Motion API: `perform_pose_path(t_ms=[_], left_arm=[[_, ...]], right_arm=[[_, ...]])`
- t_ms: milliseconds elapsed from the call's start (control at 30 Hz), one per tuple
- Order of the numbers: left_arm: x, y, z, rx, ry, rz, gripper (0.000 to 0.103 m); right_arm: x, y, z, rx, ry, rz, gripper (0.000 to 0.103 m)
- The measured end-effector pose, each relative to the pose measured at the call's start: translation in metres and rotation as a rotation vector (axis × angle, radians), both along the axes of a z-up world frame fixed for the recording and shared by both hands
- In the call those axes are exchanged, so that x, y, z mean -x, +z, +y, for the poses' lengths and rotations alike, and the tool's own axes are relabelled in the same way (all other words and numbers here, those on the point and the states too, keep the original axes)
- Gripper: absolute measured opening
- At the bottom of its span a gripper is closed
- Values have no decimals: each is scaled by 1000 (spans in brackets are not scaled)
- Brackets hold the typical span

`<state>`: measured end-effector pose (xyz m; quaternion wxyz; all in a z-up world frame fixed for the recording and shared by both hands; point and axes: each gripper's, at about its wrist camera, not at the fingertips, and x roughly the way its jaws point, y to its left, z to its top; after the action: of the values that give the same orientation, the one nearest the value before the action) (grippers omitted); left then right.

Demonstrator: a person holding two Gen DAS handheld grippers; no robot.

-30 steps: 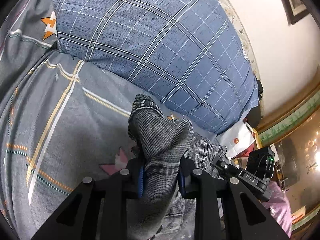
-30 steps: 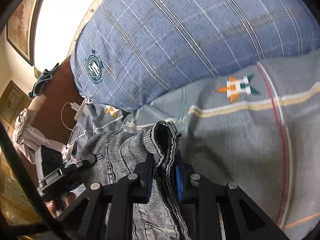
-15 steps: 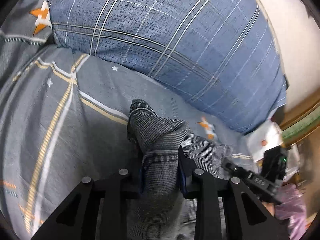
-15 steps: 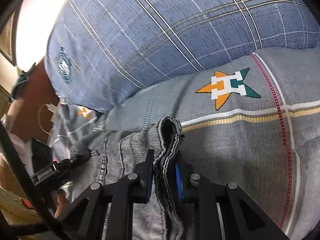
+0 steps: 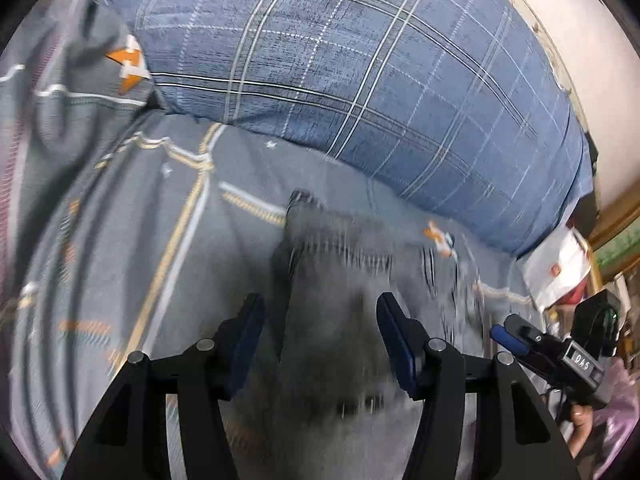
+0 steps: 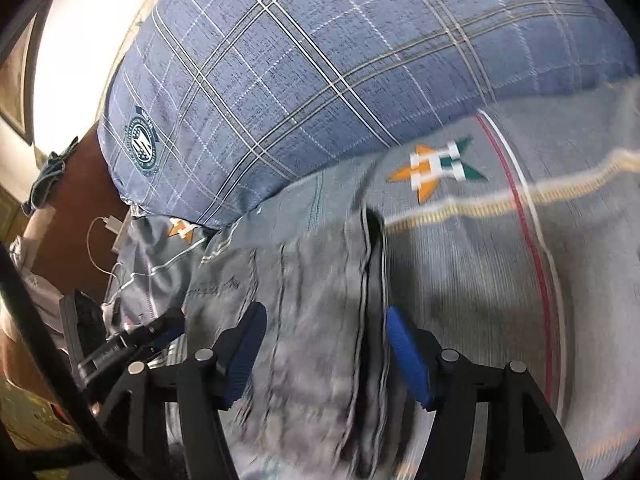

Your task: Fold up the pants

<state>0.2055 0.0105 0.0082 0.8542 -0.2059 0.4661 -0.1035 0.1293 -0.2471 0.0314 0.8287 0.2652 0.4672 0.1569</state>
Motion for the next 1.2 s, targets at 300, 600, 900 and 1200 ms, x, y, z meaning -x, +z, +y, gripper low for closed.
perform_pose_path(t_ms=[300, 600, 900, 1200], left_arm=[[45, -48, -10, 55, -17, 69, 57], [46, -46, -28, -86, -78, 0, 43], [100, -10, -42, -321, 34, -207, 65], [168, 9, -68, -526, 99, -376, 85]], right_arm=[[48, -41, -1, -2, -8, 81, 66], [48, -53, 23, 147, 64, 88, 37], [80, -15, 29, 233, 0, -52, 62], [149, 19, 57, 296, 17, -228, 76]])
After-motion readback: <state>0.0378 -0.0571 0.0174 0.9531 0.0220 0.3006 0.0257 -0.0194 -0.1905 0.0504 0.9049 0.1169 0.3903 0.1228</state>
